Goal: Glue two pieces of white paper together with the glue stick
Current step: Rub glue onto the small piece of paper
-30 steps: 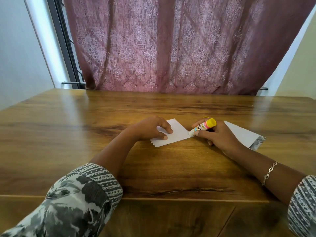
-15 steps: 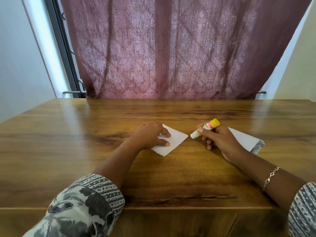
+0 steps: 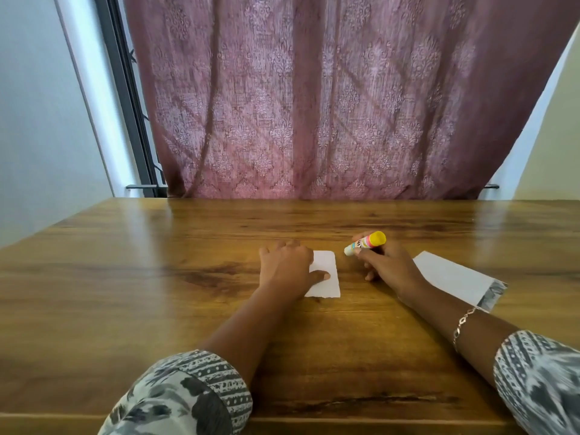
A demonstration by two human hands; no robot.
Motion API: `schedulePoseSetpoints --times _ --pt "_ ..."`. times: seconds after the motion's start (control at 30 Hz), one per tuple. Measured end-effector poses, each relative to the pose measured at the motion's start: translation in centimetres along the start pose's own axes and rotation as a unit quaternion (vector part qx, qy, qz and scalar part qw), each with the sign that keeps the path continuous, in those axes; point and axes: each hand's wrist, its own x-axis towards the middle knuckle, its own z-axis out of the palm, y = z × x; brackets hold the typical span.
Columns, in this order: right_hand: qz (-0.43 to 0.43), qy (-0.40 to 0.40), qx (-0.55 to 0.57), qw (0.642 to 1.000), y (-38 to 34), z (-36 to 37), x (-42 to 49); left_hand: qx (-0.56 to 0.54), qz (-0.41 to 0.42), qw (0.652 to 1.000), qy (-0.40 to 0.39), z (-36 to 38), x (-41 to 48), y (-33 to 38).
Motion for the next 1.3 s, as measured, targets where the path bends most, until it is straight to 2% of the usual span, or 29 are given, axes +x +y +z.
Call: schedulePoseSetpoints --times 0.3,0.9,1.3 --pt "-0.018 0.006 -0.035 0.999 -0.2 2.1 2.0 -0.014 0.023 1.0 -0.007 0.0 0.2 -0.1" --pt "-0.002 0.008 -0.082 0.997 0.3 2.9 3.1 -0.03 0.03 0.999 0.016 0.2 0.3 -0.4" --pt "-0.034 0.004 -0.116 0.993 0.1 3.0 2.9 -0.021 0.034 0.999 0.016 0.3 0.6 -0.5"
